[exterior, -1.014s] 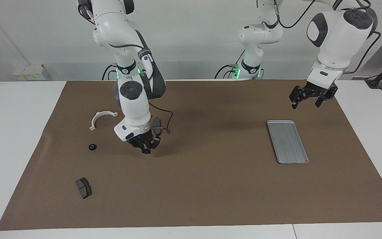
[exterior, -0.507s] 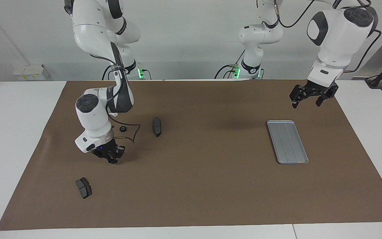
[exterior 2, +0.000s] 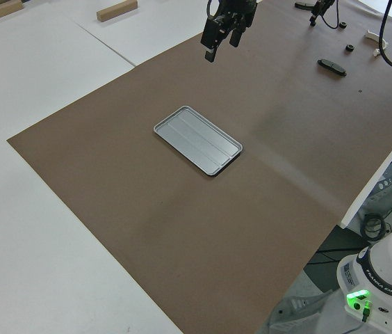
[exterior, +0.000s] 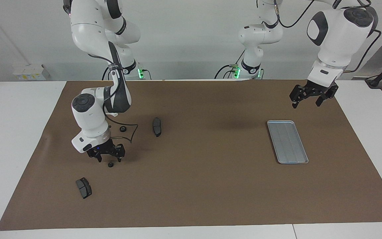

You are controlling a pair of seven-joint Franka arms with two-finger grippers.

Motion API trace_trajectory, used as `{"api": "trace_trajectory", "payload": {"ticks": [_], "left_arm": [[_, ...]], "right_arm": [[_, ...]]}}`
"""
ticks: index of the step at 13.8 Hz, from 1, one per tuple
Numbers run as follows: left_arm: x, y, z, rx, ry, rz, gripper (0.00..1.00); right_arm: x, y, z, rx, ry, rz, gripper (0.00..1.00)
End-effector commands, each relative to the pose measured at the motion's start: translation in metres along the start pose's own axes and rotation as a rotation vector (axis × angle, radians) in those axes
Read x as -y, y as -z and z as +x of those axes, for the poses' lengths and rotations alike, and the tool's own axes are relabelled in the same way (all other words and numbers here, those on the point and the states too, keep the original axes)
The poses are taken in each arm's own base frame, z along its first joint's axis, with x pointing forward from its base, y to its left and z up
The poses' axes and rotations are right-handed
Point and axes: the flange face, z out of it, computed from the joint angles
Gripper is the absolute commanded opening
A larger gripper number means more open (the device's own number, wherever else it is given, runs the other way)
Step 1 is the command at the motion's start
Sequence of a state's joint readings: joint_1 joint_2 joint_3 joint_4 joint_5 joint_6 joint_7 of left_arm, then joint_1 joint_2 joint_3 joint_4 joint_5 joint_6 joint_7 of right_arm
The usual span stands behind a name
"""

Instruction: Place bearing gear from tray to pile

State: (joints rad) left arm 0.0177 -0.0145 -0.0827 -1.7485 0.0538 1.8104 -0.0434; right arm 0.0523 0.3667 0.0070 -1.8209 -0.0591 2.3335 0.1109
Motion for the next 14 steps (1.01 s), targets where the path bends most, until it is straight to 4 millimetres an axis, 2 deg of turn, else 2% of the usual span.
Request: {"api": "trace_trajectory", "payload": {"ticks": [1, 5, 7, 9, 12, 13, 14], "left_arm": [[0.0, 0.003, -0.008, -0.006, -0.011, -0.004, 1.0], [0.0, 0.003, -0.009, -0.002, -0.011, -0.004, 1.0], [0.0, 0.003, -0.009, -0.003, -0.011, -0.004, 1.0], [0.0, 0.003, -0.008, -0.006, -0.011, -0.004, 1.0], [0.0, 0.003, -0.008, -0.006, -0.011, -0.004, 1.0], [0.0, 0.002, -0.008, -0.005, -0.011, -0.004, 1.0], [0.0, 0.003, -0.008, -0.005, -0.011, -0.004, 1.0]], "right_arm": [[0.004, 0.069, -0.011, 0.007, -0.01, 0.027, 1.0], [-0.005, 0.173, -0.043, 0.034, -0.029, 0.046, 1.0], [-0.009, 0.213, -0.06, 0.036, -0.032, 0.044, 1.0], [-0.013, 0.235, -0.06, 0.057, -0.029, 0.042, 1.0], [-0.011, 0.254, -0.061, 0.087, -0.022, 0.039, 1.0], [-0.012, 0.268, -0.059, 0.09, -0.023, 0.039, 1.0], [-0.015, 0.274, -0.058, 0.116, -0.028, 0.036, 1.0]]}}
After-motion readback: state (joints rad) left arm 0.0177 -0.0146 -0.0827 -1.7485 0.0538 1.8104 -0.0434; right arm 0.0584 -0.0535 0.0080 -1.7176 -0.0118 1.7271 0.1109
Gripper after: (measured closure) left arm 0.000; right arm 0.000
